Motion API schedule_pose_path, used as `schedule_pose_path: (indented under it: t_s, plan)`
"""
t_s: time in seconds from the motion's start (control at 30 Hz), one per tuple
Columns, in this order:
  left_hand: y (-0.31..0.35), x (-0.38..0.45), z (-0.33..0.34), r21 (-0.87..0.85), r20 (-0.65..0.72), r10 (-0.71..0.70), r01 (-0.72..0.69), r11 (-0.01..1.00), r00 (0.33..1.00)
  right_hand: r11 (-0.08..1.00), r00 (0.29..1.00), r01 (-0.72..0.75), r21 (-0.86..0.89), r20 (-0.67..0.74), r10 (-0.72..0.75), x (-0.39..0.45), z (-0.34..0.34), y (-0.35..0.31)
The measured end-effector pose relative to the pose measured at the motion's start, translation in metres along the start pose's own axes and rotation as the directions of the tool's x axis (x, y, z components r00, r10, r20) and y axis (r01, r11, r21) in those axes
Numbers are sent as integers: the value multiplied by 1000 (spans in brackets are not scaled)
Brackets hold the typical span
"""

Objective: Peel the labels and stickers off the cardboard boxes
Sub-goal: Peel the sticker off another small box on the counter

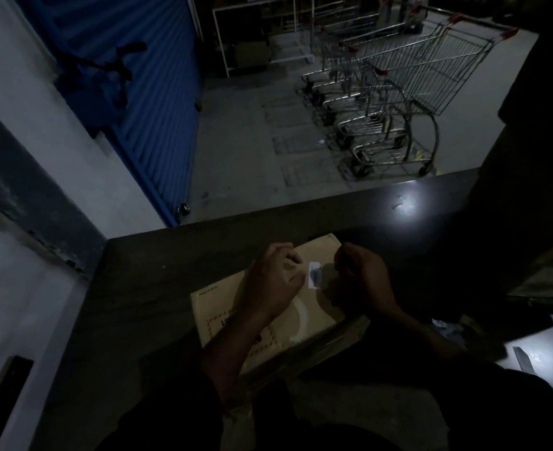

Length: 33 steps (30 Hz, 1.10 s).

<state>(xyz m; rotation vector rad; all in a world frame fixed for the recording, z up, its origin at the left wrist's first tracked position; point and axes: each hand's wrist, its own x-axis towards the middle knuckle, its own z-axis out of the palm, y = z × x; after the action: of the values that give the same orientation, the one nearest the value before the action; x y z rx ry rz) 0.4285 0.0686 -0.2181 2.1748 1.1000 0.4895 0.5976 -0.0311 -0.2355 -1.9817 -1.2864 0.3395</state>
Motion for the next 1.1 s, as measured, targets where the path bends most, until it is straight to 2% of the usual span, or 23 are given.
schedule_pose_path:
  t_s: [0.07,0.2,0.33,0.53,1.1]
  plan:
    - [-2,2,-3,-29,-1,-17,17,999,1000,998,997,63,3,50,-63,7,-1,-3]
    - [-5,8,-9,-76,-4,-49,49,996,999,950,948,215,-227,283,-147,26,-3,0]
    - [-8,8,-9,-73,-39,0,-3,997,999,927,910,279,-251,376,-172,39,-3,3]
    - [-6,5,-3,9,-85,42,-41,999,995,913,896,315,-260,398,-196,41,-2,2]
    - [-9,6,2,29,-117,76,-73,997,990,865,893,362,-348,395,-215,39,4,0]
